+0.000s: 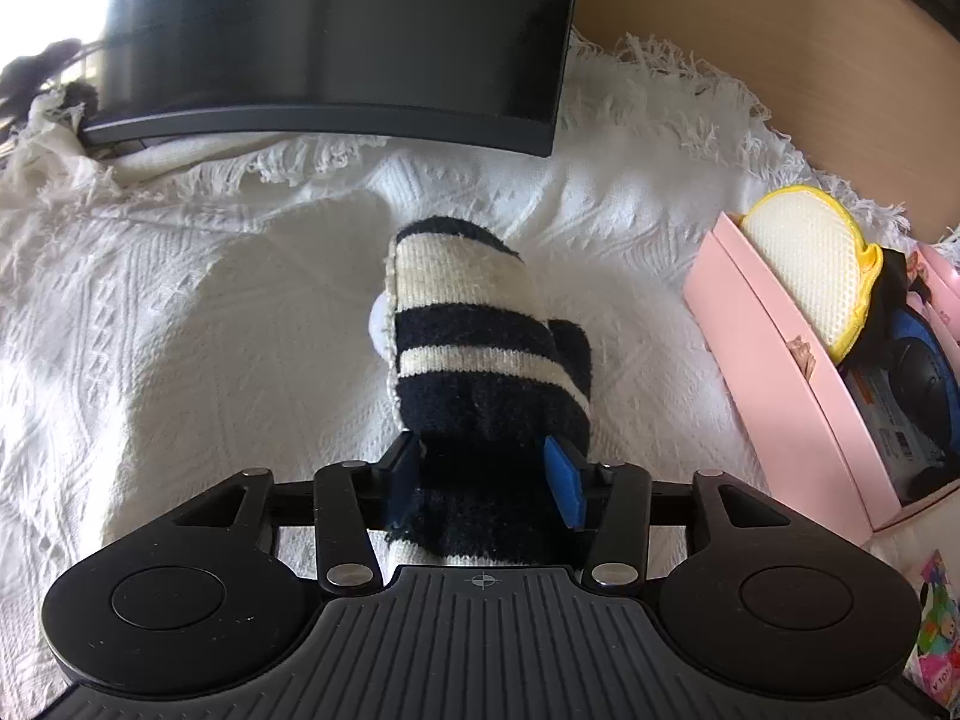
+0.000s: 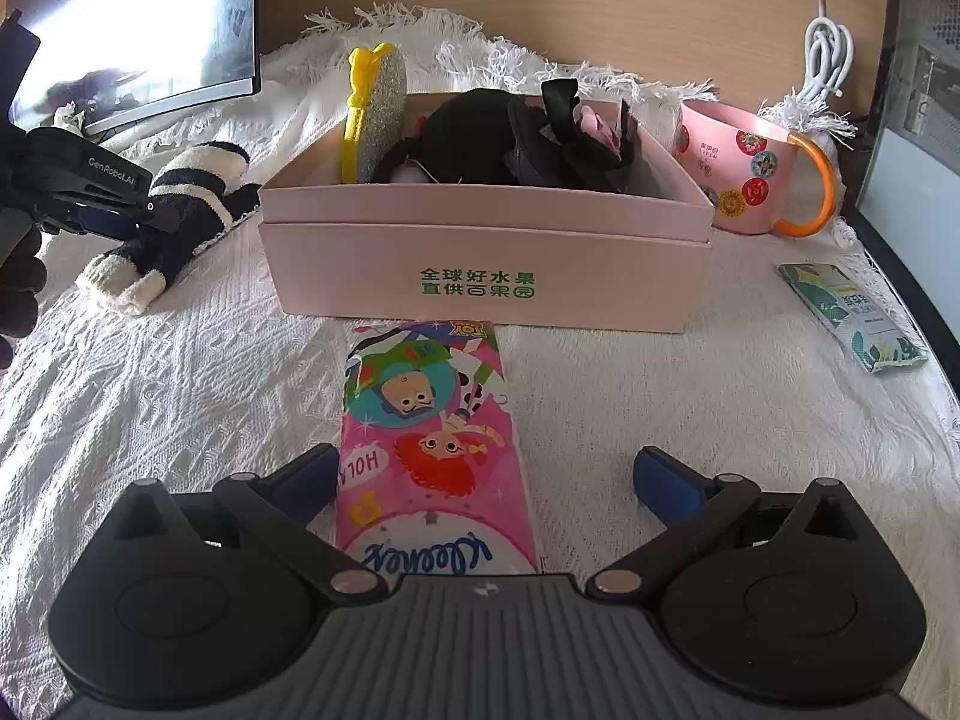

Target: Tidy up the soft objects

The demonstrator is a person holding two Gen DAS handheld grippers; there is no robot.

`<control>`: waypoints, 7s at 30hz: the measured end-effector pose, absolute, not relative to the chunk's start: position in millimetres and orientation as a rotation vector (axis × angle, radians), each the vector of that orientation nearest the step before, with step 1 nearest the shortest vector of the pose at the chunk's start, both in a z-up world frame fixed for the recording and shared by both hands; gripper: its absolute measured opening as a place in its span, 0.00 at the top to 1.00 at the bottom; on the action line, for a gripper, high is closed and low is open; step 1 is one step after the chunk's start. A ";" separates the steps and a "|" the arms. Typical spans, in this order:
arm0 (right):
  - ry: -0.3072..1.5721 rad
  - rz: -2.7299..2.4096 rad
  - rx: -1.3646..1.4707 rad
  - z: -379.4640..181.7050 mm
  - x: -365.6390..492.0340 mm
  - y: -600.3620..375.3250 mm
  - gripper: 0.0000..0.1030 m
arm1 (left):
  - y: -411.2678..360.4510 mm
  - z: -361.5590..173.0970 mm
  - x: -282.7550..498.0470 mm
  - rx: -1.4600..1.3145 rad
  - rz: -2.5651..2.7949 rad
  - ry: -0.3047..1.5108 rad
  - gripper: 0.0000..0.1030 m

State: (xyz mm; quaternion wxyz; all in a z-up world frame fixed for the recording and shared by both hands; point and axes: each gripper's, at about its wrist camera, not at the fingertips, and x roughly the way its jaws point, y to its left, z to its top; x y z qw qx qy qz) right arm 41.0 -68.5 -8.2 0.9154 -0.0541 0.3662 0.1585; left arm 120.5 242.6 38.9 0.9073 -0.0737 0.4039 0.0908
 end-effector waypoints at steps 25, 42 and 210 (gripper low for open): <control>0.754 0.334 -0.111 -7.9 41.3 -67.1 0.00 | 257.0 20.2 177.1 -0.178 0.183 0.847 0.22; 0.759 0.362 -0.124 -8.2 44.5 -68.1 0.00 | 236.7 47.5 97.0 -0.251 0.025 0.844 0.50; 0.734 0.243 -0.096 -5.0 62.6 -162.5 0.00 | 2.4 1.3 18.7 -0.046 0.030 0.646 0.72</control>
